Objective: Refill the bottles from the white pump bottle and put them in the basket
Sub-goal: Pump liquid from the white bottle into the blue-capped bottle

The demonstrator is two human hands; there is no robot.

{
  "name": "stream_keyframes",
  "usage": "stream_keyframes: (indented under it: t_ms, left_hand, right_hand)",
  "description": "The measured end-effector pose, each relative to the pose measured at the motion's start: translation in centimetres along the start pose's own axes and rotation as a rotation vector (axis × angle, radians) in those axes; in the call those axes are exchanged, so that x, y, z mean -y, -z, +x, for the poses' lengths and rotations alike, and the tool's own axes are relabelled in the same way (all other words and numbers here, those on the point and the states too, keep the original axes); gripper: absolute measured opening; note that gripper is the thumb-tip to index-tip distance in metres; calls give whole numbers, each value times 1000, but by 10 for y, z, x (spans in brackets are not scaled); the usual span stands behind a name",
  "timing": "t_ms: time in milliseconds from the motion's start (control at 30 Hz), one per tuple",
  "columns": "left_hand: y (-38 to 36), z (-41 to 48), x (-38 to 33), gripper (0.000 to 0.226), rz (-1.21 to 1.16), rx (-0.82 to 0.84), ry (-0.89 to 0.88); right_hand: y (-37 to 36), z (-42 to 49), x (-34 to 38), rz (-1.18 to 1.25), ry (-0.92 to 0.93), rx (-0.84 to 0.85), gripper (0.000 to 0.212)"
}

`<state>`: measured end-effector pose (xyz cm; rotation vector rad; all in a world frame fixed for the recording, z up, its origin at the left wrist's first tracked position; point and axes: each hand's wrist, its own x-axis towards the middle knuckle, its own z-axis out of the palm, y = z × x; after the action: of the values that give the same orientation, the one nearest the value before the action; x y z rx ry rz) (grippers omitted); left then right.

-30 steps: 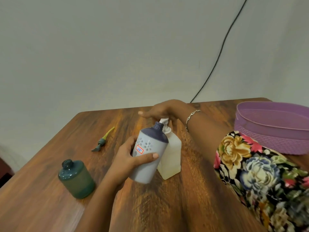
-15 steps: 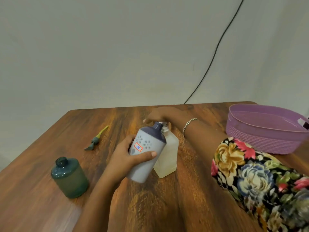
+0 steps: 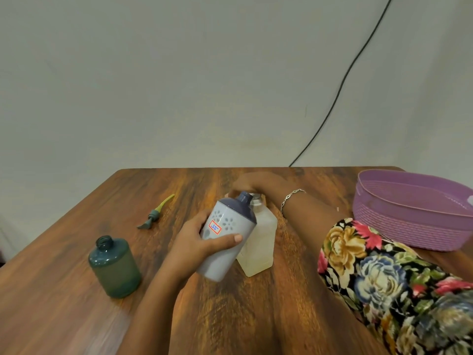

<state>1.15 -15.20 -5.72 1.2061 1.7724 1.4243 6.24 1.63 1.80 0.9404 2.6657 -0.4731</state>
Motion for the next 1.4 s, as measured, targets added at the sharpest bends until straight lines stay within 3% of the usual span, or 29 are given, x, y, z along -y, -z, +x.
stream_keyframes:
  t_ms: [133, 233, 367, 533, 633, 867, 967, 1267, 1400]
  left_hand:
    - [0, 7, -4, 75, 24, -4, 0]
    - [1, 7, -4, 79, 34, 13, -2]
    - [-2, 5, -4, 80, 34, 16, -3]
    - [-2, 5, 1, 75, 45, 7, -4]
    - [1, 4, 3, 75, 58, 13, 10]
    - [-2, 12, -14, 77, 56, 28, -15]
    - [-1, 9, -12, 74, 58, 29, -10]
    - [6, 9, -10, 78, 85, 52, -1]
    - [3, 11, -17, 76, 73, 63, -4]
  right_hand:
    - [6, 1, -2, 205, -28, 19, 44]
    - [14, -11, 1, 473, -73, 110, 68]
    - [13, -12, -2, 485, -93, 122, 77]
    - [-2, 9, -10, 386, -33, 10, 61]
    - [-10, 17, -14, 317, -62, 15, 63]
    - [16, 4, -16, 560, -17, 90, 70]
    - [9, 8, -15, 528, -43, 72, 80]
    - [-3, 11, -13, 313, -37, -52, 60]
    - [9, 4, -13, 391, -21, -7, 68]
